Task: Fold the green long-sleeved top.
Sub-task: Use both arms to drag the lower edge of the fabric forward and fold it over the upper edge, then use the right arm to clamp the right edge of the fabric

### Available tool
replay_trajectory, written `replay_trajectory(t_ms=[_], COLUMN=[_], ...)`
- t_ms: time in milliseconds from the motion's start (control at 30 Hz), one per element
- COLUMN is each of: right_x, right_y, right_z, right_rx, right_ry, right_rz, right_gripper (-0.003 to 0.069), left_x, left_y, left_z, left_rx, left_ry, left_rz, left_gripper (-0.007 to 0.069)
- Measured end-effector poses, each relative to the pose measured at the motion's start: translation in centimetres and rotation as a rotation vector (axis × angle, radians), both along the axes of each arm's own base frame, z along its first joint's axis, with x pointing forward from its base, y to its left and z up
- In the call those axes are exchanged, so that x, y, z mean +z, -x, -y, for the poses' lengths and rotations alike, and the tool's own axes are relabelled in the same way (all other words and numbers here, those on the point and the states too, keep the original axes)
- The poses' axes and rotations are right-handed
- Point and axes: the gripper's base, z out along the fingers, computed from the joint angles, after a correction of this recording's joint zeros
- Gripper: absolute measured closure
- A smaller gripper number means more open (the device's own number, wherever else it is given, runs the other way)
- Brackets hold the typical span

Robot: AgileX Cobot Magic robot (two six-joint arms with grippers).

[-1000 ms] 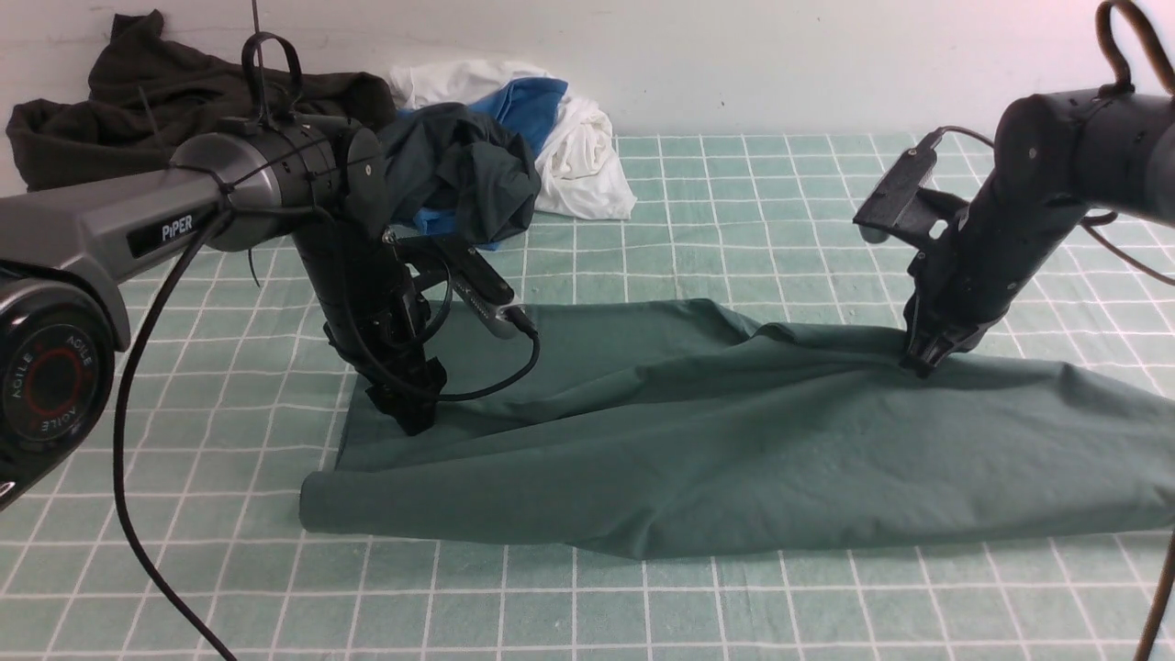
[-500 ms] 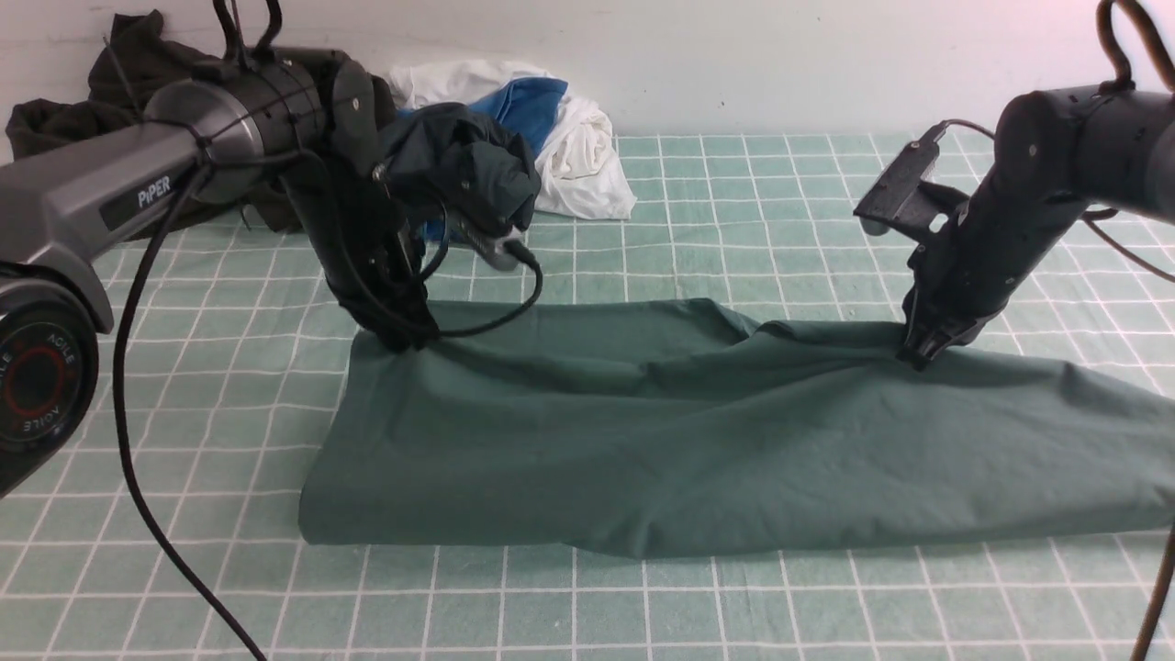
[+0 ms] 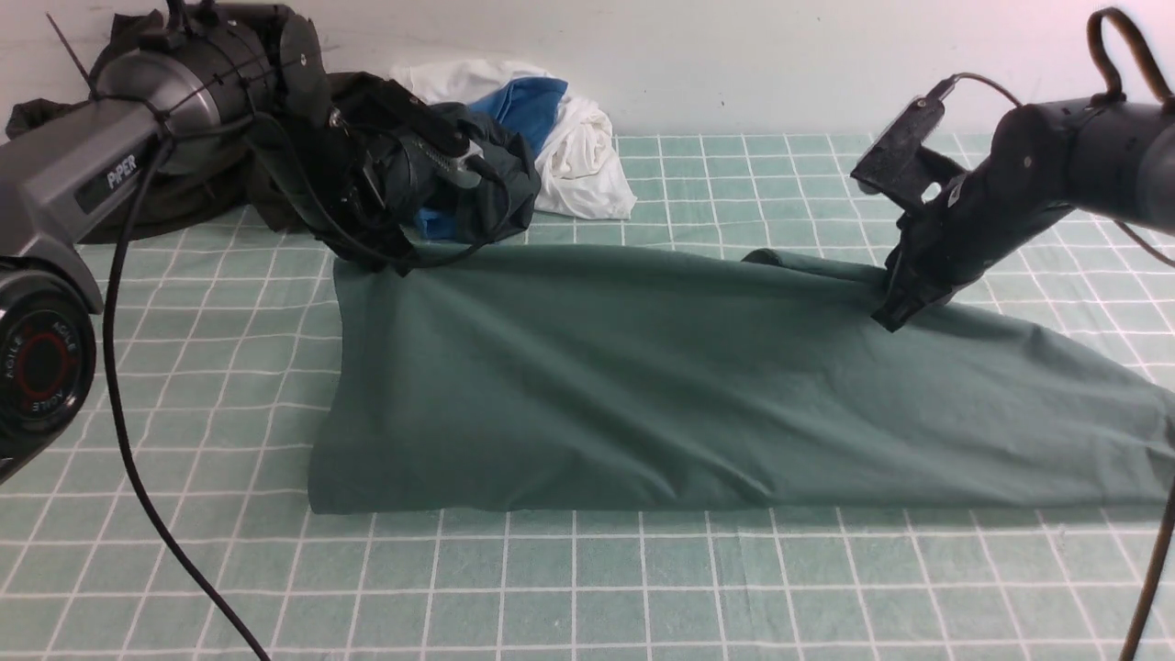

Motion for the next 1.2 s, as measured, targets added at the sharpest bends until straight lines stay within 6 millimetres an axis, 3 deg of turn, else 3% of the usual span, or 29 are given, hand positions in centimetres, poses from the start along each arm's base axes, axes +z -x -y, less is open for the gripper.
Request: replay_trajectory(t_ms=[67, 133, 267, 333, 367, 433, 467, 533, 600, 667, 733, 767, 867, 967, 1200], right_x=[-0.4, -0.9, -0.2, 1.0, 2.8, 5.1, 5.4, 7.8, 8.3, 8.5, 8.0, 7.1, 5.3, 3.2, -1.4], right_y=[-0.1, -0.3, -0.3, -0.1, 0.3, 1.1, 1.2, 2.8, 3.5, 5.3, 6.1, 7.2, 8.4, 9.0, 8.6], right_z=[0.2, 0.5, 0.8, 1.0, 1.6, 3.0, 3.2, 5.8, 6.8, 9.4, 10.4, 11.7, 13.4, 15.2, 17.6], right_rx=[-0.013, -0.051, -0.133, -0.188, -0.248, -0.343, -0.36, -0.49, -0.532, -0.632, -0.677, -0.733, -0.809, -0.877, -0.96], right_ry=[-0.006, -0.024, -0.07, -0.097, -0.117, -0.153, -0.159, -0.192, -0.196, -0.204, -0.21, -0.215, -0.223, -0.231, -0.243], right_rz=[-0.002, -0.01, -0.014, -0.016, -0.011, -0.007, -0.007, -0.035, -0.052, -0.092, -0.111, -0.142, -0.182, -0.214, -0.29], right_gripper=[0.0571, 0.0486, 0.0349, 0.0294, 0.0249, 0.0223, 0.0222, 0.0215, 0.0215, 0.0219, 0.0223, 0.0225, 0.0226, 0.0226, 0.0187], left_x=[-0.9, -2.0, -1.7, -0.4, 1.6, 4.8, 5.5, 9.0, 9.9, 10.4, 9.8, 8.9, 7.7, 6.7, 6.6], left_y=[-0.3, -0.5, -0.7, -0.6, -0.4, 0.3, 0.4, 1.7, 2.2, 3.0, 3.3, 3.5, 3.9, 4.2, 4.2], left_z=[0.0, -0.1, 0.0, 0.0, 0.2, 0.6, 0.6, 1.2, 1.4, 2.1, 2.6, 3.1, 3.7, 4.0, 4.2], left_rx=[0.002, 0.007, 0.02, 0.037, 0.056, 0.078, 0.084, 0.092, 0.089, 0.085, 0.08, 0.074, 0.069, 0.066, 0.064], left_ry=[-0.001, 0.005, 0.031, 0.061, 0.103, 0.173, 0.188, 0.253, 0.26, 0.26, 0.252, 0.247, 0.238, 0.238, 0.25], left_rz=[-0.006, -0.016, -0.012, -0.008, -0.005, -0.017, -0.011, -0.014, -0.011, -0.03, -0.054, -0.088, -0.134, -0.17, -0.178], left_gripper=[0.0578, 0.0512, 0.0377, 0.0307, 0.026, 0.0235, 0.0235, 0.0267, 0.0298, 0.0412, 0.0485, 0.0561, 0.061, 0.0627, 0.0628])
